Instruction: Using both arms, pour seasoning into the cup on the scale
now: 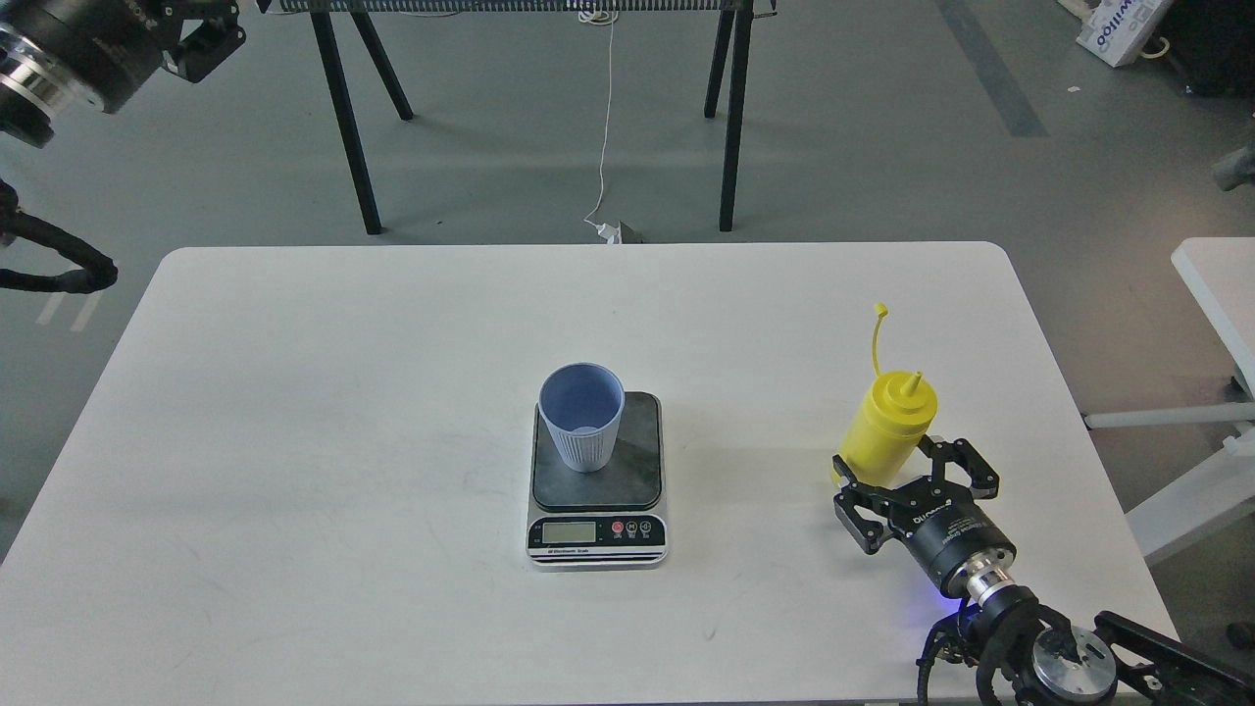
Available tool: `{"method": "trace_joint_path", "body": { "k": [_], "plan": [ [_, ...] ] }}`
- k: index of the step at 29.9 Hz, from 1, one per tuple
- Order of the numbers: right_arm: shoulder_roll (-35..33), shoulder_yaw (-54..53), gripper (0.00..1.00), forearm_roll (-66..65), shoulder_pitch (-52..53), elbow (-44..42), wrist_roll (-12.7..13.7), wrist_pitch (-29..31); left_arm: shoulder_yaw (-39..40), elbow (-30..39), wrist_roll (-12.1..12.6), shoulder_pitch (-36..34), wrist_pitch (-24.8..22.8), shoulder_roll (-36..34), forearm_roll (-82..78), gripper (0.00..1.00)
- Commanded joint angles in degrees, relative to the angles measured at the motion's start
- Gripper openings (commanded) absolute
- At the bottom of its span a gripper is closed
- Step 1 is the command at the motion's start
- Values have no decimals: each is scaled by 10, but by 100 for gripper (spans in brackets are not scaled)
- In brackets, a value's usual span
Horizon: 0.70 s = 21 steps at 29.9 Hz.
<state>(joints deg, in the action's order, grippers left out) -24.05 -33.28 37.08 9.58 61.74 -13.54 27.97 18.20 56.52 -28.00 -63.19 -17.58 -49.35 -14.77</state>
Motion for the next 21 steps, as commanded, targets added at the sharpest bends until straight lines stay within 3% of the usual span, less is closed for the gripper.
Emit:
{"method": "trace_joint_path", "body": {
  "k": [1, 6, 12, 16, 21],
  "plan": [
    [-27, 1, 98, -1, -22, 25, -2, 0, 1, 0, 0, 0, -1, -1, 0, 99],
    [-80, 0, 98, -12, -86, 86, -5, 0, 1, 0, 0, 0, 0, -3, 1, 99],
    [-218, -23, 98, -21, -131, 180, -10, 0, 2, -1, 0, -1, -1, -4, 1, 99],
    [-285, -75, 98, -21, -127, 183, -16, 0, 2, -6, 0, 0, -11, -5, 2, 100],
    [-298, -114, 98, -41, -48, 178, -15, 0, 2, -19, 0, 2, -13, 1, 2, 99]
  ]
}}
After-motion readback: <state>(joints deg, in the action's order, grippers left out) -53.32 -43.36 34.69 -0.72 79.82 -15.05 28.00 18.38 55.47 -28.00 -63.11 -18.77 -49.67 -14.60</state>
